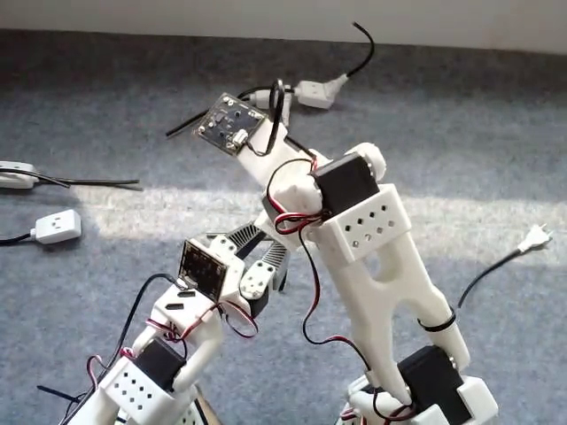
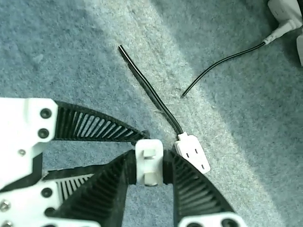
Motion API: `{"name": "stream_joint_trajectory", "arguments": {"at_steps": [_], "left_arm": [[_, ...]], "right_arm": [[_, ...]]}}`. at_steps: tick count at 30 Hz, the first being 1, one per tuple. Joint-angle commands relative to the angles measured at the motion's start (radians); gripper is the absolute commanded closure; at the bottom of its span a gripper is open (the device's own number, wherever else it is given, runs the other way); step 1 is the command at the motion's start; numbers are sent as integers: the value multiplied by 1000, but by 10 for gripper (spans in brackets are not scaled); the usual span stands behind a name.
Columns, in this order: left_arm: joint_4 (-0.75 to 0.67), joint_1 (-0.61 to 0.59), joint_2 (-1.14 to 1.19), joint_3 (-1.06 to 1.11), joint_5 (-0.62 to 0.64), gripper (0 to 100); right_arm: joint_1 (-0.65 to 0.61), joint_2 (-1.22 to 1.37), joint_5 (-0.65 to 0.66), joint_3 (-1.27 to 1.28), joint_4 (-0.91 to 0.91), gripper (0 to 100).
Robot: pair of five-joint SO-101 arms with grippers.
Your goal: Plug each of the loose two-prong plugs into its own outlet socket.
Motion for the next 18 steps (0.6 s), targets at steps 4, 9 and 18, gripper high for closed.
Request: {"name": "stream_joint_trajectory", "arguments": {"at_steps": [4,9,18], "left_arm": [[-18,5,-10,18,-8,992],[-18,4,-12,18,-8,928],[-17,-21,-5,18,-6,850]], "right_arm": [[-8,-4,12,-35,41,990],[-8,-4,12,-35,41,990],[21,-2,54,-36,39,990]]}}
